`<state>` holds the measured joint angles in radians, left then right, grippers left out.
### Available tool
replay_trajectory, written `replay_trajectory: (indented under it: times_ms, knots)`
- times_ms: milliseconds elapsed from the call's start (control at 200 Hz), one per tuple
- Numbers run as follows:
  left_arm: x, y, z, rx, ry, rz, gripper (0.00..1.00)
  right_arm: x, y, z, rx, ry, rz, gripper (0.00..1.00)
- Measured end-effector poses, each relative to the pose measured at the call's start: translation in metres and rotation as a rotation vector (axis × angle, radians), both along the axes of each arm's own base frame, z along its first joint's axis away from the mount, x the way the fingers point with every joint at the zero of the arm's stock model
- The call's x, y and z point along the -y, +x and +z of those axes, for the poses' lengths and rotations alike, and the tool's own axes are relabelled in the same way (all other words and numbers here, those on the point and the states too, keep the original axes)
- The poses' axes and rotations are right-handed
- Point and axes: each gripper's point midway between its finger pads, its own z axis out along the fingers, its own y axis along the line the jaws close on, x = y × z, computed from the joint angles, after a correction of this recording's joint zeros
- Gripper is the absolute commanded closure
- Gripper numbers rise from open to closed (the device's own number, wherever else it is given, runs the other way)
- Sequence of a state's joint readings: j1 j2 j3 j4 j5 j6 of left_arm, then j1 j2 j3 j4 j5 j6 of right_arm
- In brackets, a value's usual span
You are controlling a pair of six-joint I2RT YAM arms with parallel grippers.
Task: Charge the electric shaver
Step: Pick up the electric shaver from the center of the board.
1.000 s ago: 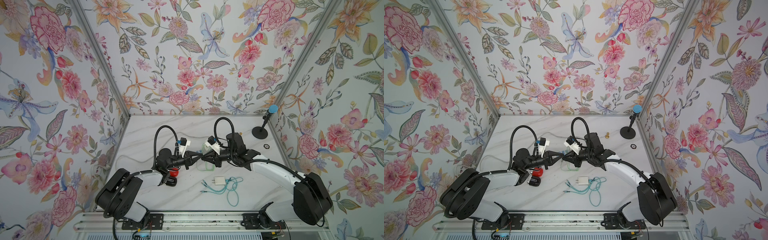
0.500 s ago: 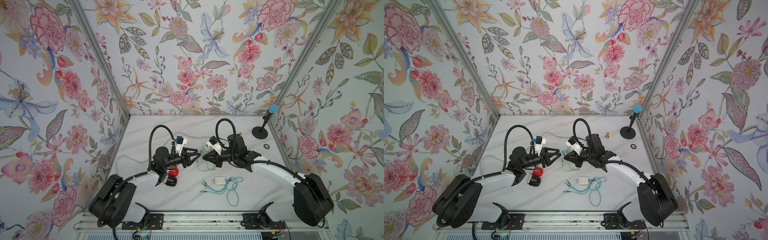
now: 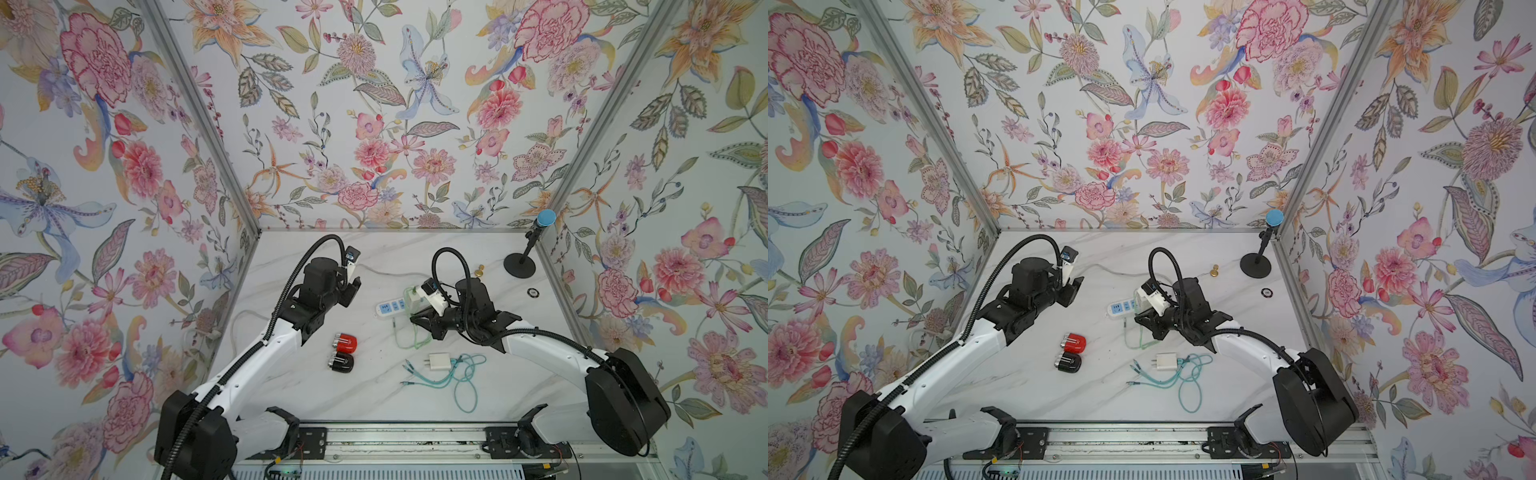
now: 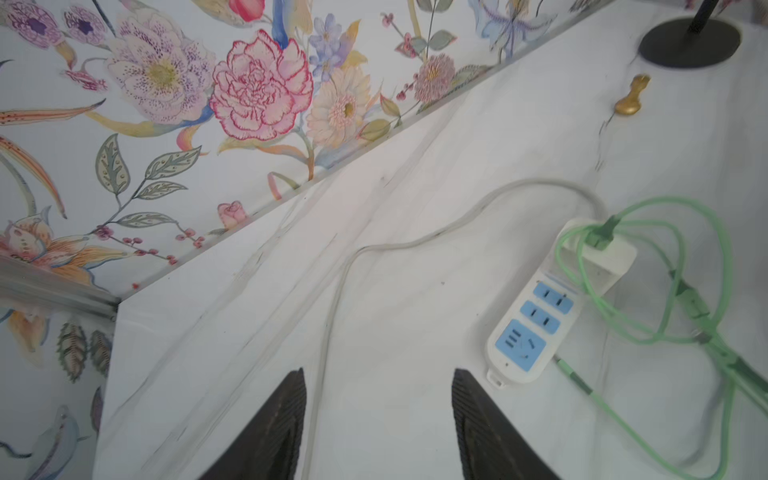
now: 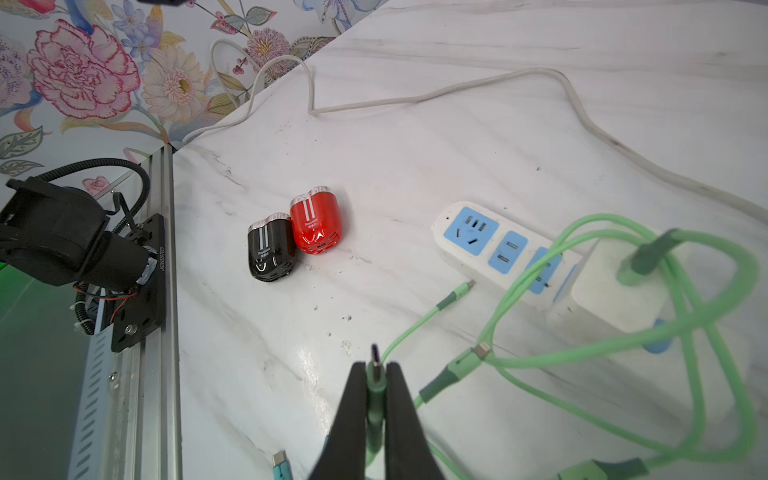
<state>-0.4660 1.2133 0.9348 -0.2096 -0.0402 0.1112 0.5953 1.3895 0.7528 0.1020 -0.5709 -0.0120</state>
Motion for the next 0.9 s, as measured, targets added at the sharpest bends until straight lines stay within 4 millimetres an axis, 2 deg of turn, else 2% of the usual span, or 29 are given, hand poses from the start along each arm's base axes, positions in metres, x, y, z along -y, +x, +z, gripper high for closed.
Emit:
replay_trajectory:
  times_ms: [240,390,571,806,826,896]
  knots:
    - [-0.03,-0.049,-0.074,-0.165,0.373,-0.128,0.39,-0.005,0.003,-0.002,-0.006,0.024,-0.008,1.0]
    - [-0.026,-0.076,-0.103,-0.221,0.51,-0.285,0.39,-0.013,0.0,-0.004,-0.013,0.047,0.02,1.0]
    - [-0.012,-0.085,-0.117,-0.238,0.585,-0.44,0.38,-0.017,-0.009,-0.02,-0.057,0.044,0.041,1.0]
    - [-0.016,-0.094,-0.158,-0.338,0.687,-0.547,0.37,-0.021,-0.013,-0.024,-0.093,0.05,0.047,1.0]
    - [-0.016,-0.095,-0.16,-0.346,0.69,-0.552,0.3,-0.021,-0.013,-0.024,-0.094,0.049,0.047,1.0]
    - [-0.015,-0.095,-0.166,-0.363,0.703,-0.572,0.29,-0.02,-0.013,-0.025,-0.098,0.047,0.047,1.0]
